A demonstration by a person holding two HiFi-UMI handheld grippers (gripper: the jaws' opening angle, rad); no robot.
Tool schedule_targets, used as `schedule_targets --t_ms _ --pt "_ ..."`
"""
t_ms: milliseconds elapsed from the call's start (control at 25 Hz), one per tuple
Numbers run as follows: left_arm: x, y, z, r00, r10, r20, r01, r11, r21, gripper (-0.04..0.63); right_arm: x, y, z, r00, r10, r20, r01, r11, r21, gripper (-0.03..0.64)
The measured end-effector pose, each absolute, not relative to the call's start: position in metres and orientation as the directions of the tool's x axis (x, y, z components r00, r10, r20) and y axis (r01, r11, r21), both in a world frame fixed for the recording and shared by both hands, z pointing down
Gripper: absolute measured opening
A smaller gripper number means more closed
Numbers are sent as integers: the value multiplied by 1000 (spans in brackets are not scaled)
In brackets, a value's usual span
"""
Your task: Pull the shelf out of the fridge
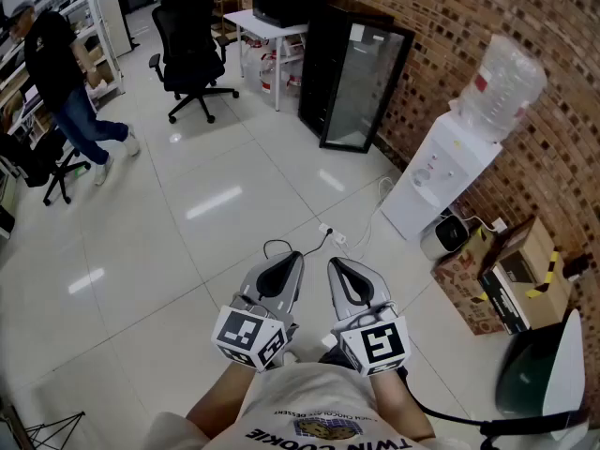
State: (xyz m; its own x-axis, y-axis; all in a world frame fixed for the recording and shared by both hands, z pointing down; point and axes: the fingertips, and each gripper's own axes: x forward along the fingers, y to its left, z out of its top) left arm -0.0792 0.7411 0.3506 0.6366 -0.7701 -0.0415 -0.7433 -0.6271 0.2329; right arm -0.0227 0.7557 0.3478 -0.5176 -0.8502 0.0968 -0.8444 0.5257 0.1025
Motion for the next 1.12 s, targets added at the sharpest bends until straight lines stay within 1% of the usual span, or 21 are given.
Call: schedule_targets --t_ms 400,640,1120 --pt "-89 712 353 616 -786 -47 -760 -609 228 0 -26 725 355 -536 -839 93 -837 542 74 5" --pt "-95 682 357 597 -802 -26 -781 -588 210 0 -35 692 357 -564 -822 79 -820 569 64 5" --pt "-74 566 346 595 -804 -2 -788 -584 194 0 -25 573 353 -593 -801 79 -800 597 52 5"
